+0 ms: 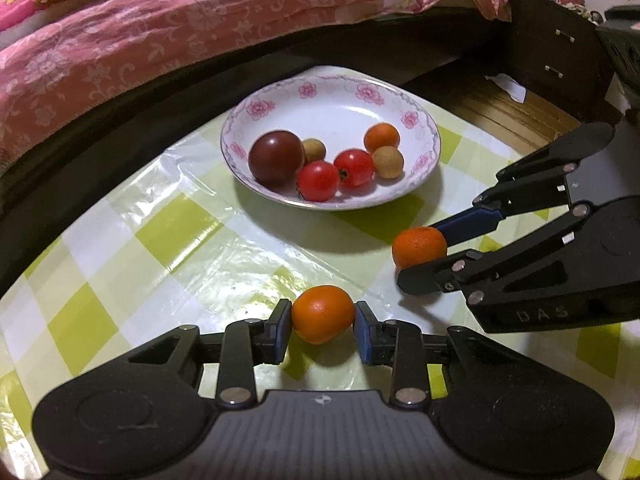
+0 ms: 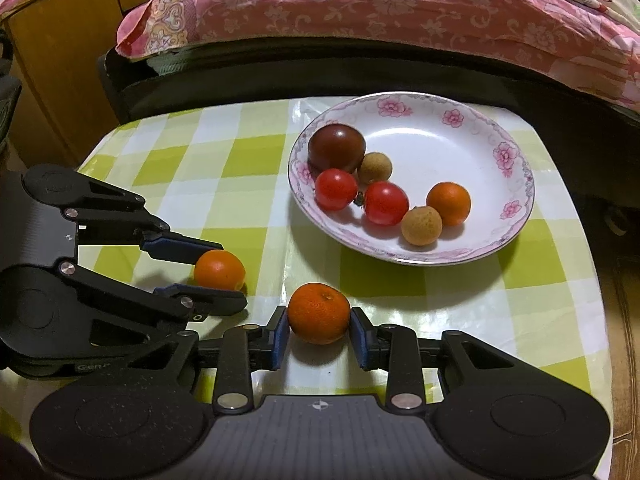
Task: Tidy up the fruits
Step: 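Grasp a tangerine with the left gripper while the right grasps the other tangerine, then carry both tangerines with both grippers over the white plate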
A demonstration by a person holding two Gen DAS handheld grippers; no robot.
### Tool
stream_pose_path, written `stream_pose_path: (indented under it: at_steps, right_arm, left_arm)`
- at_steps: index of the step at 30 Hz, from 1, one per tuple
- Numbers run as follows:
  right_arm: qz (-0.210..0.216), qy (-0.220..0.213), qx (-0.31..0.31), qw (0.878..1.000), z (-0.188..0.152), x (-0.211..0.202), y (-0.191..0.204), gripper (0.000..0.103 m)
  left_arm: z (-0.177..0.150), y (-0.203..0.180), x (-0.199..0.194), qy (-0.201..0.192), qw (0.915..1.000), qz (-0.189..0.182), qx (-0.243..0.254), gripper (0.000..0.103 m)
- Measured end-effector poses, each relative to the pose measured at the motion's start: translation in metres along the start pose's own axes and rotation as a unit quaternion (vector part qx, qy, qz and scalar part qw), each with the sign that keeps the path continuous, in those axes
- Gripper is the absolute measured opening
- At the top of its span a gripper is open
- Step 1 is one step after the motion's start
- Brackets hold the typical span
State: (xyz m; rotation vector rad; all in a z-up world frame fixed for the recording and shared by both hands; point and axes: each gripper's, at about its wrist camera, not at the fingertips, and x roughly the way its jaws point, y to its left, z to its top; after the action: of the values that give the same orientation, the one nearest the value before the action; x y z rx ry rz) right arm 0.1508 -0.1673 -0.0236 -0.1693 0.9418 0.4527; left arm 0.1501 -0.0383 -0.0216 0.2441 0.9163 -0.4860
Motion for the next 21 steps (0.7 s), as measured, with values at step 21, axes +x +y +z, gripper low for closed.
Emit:
stream_pose_path:
  at_steps: [21]
  right_arm:
    - [-0.023,-0.062,0.031,0.997,0.022,-0.022,-0.02,0.028]
  left_arm:
    - [0.042,-0.002,-0.002,-0.047,0.9988,0.017,-0.003,0.041]
